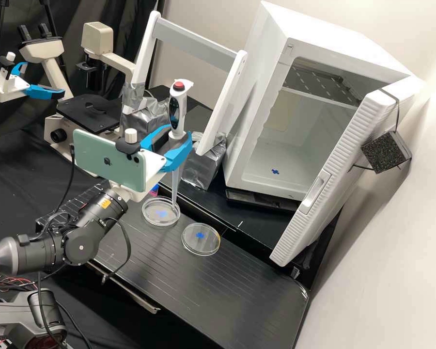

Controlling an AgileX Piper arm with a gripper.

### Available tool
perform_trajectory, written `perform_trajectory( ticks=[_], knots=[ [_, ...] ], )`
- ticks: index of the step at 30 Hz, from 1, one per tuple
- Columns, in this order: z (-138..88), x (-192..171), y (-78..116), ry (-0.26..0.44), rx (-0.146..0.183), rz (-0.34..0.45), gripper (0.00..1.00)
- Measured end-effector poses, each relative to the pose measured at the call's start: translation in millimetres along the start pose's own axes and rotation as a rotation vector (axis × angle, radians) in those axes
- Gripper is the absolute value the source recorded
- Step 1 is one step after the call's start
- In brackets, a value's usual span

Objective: Use the pipette

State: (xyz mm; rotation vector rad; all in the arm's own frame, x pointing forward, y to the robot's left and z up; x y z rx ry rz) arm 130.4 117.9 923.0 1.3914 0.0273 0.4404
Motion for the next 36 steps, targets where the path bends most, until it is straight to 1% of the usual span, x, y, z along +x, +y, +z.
perform_trajectory(
  ticks=[4,6,9,17,26,29,33,35,36],
  knots=[
    [-9,1,5.5,0.018,0.03,0.008,0.0],
    [-12,2,5.6,0.023,0.049,0.001,0.0],
    [-14,3,4.4,0.029,0.065,-0.015,0.0],
    [-13,4,0.9,0.013,0.08,-0.042,0.0],
    [-10,5,-0.4,-0.002,0.083,-0.05,0.0],
    [-11,6,-0.6,0.003,0.085,-0.053,0.0],
    [-19,16,6.2,0.024,0.086,-0.067,0.0],
    [-23,25,8.2,0.034,0.095,-0.084,0.0],
    [-28,32,10.4,0.051,0.101,-0.098,0.0]
  ],
)
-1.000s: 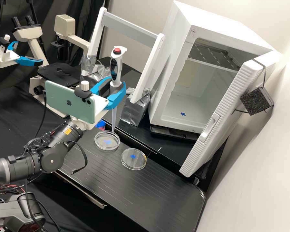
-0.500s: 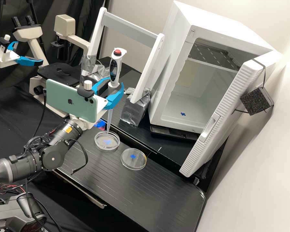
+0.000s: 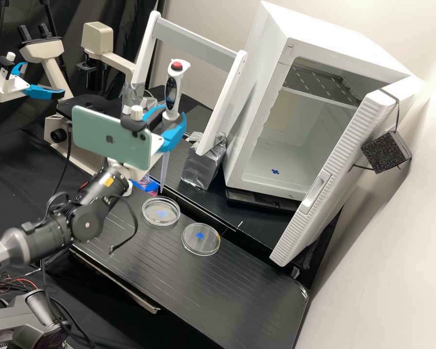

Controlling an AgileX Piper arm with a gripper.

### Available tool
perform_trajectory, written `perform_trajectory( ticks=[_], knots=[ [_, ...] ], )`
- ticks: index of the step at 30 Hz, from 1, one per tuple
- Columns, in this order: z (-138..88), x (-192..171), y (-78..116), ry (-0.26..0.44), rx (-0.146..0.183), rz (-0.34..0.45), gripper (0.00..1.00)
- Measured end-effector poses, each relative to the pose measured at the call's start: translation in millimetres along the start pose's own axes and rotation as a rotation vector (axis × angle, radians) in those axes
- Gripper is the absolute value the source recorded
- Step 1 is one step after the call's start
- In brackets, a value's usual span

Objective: Use the pipette

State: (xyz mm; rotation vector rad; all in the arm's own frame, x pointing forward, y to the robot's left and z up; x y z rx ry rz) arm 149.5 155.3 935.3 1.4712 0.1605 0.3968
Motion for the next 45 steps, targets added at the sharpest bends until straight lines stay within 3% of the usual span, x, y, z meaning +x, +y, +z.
perform_trajectory(
  ticks=[4,8,14,19,20,21,22,24,25,27,30,33,35,41,45],
  knots=[
    [-13,22,3.5,0.028,0.023,-0.047,0.0],
    [-28,50,8.2,0.033,-0.002,-0.072,0.0],
    [-44,96,15.5,0.006,0.002,-0.12,0.0],
    [-62,128,22.4,-0.029,-0.02,-0.152,0.0],
    [-66,134,22.3,-0.029,-0.015,-0.163,0.0],
    [-70,139,22.3,-0.025,0.023,-0.169,0.0],
    [-74,143,23.7,-0.016,-0.006,-0.175,0.0],
    [-82,151,20.5,0.0,-0.017,-0.215,0.0],
    [-86,155,19.1,0.007,-0.037,-0.231,0.0],
    [-90,161,13.1,-0.007,-0.033,-0.272,0.0],
    [-90,172,4.4,-0.071,-0.067,-0.289,0.0],
    [-83,182,0.5,-0.122,-0.161,-0.264,0.0],
    [-80,186,-1.8,-0.147,-0.195,-0.26,0.0],
    [-67,196,1.1,-0.189,-0.172,-0.24,0.0],
    [-65,198,9.8,-0.203,-0.102,-0.225,0.0]
  ],
)
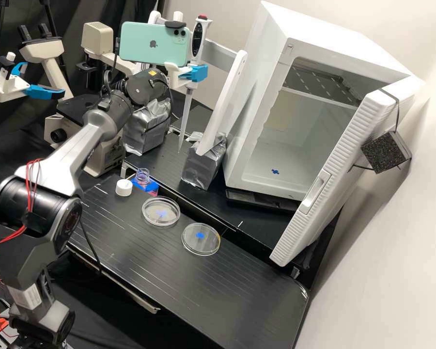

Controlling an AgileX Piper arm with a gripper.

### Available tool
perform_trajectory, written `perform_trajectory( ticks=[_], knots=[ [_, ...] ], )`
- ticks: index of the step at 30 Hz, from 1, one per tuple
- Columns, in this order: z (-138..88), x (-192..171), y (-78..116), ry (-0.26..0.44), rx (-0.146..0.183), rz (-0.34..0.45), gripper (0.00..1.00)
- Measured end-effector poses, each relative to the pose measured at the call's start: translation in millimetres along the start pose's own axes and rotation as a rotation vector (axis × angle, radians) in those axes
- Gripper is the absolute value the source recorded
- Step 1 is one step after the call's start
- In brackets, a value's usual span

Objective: Use the pipette

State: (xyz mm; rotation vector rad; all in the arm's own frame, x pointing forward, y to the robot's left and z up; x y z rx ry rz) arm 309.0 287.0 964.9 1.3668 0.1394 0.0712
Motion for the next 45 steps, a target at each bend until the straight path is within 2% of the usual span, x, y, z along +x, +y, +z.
perform_trajectory(
  ticks=[7,11,20,28,34,39,40,45],
  knots=[
    [-7,0,4.6,0.039,0.05,-0.031,0.0],
    [-10,4,1.9,0.038,0.062,-0.049,0.0],
    [-15,21,-11.3,0.016,0.059,-0.1,0.0],
    [-16,26,-20.9,-0.007,0.021,-0.129,0.0],
    [-19,28,-26.6,-0.016,0.018,-0.139,0.0],
    [-21,33,-35.3,-0.018,0.002,-0.146,0.0],
    [-22,33,-36.7,-0.016,0.002,-0.147,1.0],
    [-24,34,-37.9,-0.016,0.005,-0.136,1.0]
  ],
)
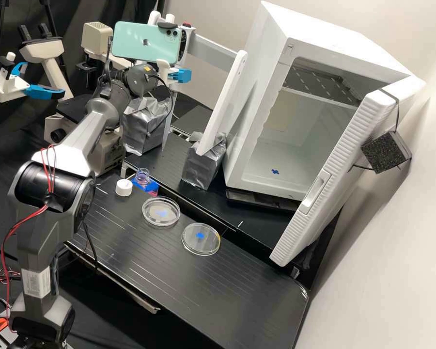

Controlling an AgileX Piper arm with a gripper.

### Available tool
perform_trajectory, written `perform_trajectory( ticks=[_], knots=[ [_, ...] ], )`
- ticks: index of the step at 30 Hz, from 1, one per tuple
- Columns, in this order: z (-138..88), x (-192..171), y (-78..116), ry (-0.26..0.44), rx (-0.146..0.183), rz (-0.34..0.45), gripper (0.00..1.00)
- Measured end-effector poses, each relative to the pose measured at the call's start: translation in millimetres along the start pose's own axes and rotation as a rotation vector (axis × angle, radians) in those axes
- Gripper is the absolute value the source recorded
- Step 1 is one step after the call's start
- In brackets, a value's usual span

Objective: Use the pipette

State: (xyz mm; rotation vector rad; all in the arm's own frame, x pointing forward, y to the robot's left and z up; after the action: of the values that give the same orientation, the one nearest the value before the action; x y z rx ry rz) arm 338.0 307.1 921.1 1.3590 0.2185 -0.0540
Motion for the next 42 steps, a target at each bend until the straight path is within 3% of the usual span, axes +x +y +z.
perform_trajectory(
  ticks=[6,10,17,22,24,25,28,31,34,37,42],
  knots=[
    [4,-2,-11.9,0.035,-0.019,0.006,1.0],
    [9,-7,-18.5,0.048,-0.054,-0.001,1.0],
    [25,-26,-21.4,0.103,-0.056,0.006,1.0],
    [41,-56,-36.2,0.235,0.047,0.03,1.0],
    [47,-70,-38.8,0.293,0.04,0.157,1.0],
    [52,-79,-37.9,0.299,0.057,0.233,1.0],
    [83,-104,-41.5,0.305,0.188,0.465,1.0],
    [115,-124,-53.0,0.347,0.259,0.599,1.0],
    [139,-136,-67.5,0.407,0.306,0.642,1.0],
    [158,-146,-82.0,0.422,0.329,0.612,1.0],
    [179,-156,-107.2,0.348,0.338,0.534,1.0]
  ],
)
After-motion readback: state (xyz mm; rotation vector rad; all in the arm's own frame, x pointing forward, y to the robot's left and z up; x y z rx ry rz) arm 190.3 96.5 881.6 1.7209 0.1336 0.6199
